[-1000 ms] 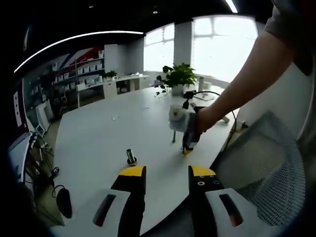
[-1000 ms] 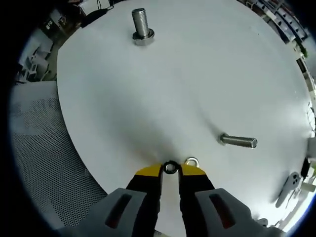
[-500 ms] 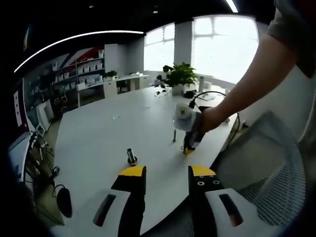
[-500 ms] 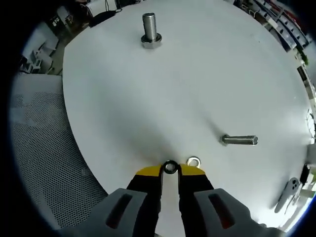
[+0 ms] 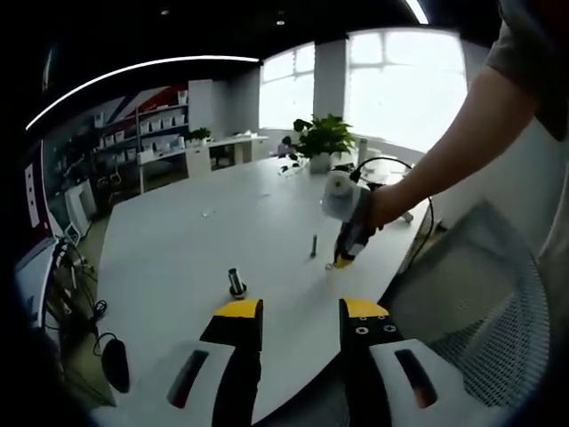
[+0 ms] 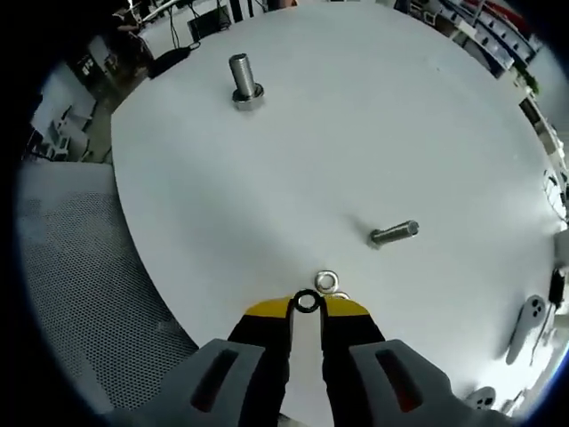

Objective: Place the washer onto the threaded stud by aligning its center hole with the stud, sliding it down to the base, and recovering from edge contact or off-axis alignment until the washer reaches the visible bottom stop.

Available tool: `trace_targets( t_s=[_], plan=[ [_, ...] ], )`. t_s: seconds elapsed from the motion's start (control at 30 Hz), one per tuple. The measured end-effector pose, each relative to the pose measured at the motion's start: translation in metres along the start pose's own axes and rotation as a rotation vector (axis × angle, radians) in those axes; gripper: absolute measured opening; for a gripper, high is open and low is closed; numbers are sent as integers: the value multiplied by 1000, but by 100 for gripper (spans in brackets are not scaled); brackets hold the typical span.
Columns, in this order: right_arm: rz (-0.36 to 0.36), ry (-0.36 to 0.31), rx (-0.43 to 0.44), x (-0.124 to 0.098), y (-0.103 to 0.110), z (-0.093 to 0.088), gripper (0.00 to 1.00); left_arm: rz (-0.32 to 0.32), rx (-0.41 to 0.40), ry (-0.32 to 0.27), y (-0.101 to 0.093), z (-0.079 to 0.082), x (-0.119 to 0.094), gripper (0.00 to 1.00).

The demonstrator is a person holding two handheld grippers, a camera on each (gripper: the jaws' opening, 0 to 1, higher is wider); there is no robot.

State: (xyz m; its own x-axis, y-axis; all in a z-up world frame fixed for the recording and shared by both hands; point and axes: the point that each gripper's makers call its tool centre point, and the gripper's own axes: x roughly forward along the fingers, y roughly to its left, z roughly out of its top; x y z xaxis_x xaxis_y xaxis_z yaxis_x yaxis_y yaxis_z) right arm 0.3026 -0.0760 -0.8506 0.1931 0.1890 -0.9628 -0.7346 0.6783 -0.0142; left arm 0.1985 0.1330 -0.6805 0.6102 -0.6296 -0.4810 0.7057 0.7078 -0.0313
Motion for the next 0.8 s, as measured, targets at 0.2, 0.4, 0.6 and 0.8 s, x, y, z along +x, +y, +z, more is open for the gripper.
trace_targets(
  t_s=[0.2,0.4,0.6,0.8],
  plan=[
    [-35,-13,-31,-7,-15,1,13,1,-4,0,0,0,0,32],
    [-77,-27,-7,-14,-31,6,13,1,3,5,0,0,0,32],
    [-98,-51,-27,-21,-38,16,13,1,3,8,0,-1,0,32],
    [-125,-78,-39,-28,-47,26,13,11,-11,4,3,-1,-1,32]
  ],
)
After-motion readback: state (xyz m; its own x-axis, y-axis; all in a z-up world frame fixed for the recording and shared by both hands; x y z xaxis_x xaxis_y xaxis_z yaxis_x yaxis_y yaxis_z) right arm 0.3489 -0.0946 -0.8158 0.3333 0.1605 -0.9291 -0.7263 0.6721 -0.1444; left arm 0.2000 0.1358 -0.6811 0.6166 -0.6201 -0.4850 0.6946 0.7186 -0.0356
